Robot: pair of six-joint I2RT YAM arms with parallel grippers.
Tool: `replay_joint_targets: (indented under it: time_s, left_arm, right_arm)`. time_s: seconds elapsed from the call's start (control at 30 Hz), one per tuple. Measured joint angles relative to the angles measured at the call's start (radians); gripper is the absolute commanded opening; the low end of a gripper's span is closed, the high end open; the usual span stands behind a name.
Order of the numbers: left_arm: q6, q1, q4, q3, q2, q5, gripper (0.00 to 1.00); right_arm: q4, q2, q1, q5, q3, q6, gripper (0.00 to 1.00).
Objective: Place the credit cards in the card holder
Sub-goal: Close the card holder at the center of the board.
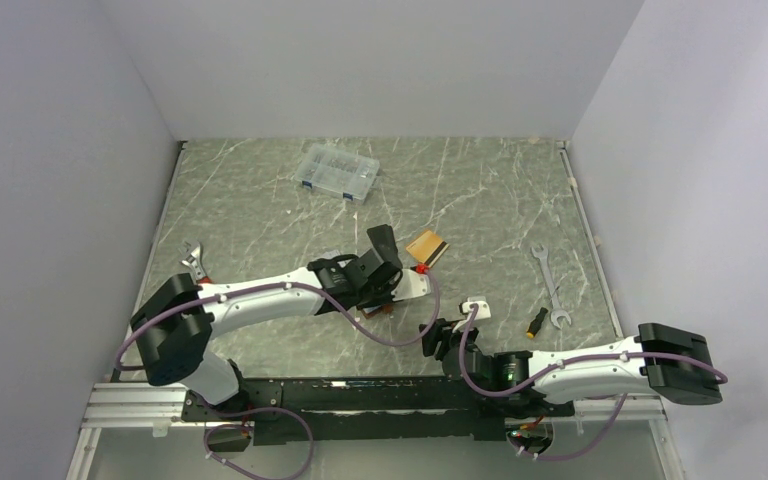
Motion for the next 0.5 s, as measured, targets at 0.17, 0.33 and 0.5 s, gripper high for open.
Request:
replay_joint_targets:
  time_s: [0.17,0.33,0.5]
  left_arm:
    - [-0.024,0.000,-0.035,0.000,0.027,0.059,0.51]
    - [-0.051,0.011,-0.074,0.012,0.047,0.122,0.52]
    - [-0.087,0.029,-0.109,0.045,0.049,0.185,0.57]
  right_arm:
    - [-0.001,-0.002,0.000,0.000,0.000,0.001,0.61]
    - [-0.001,-0.005,0.000,0.000,0.000,0.001,0.61]
    - [-0.003,-0.015,0.000,0.000,0.000,0.001,0.61]
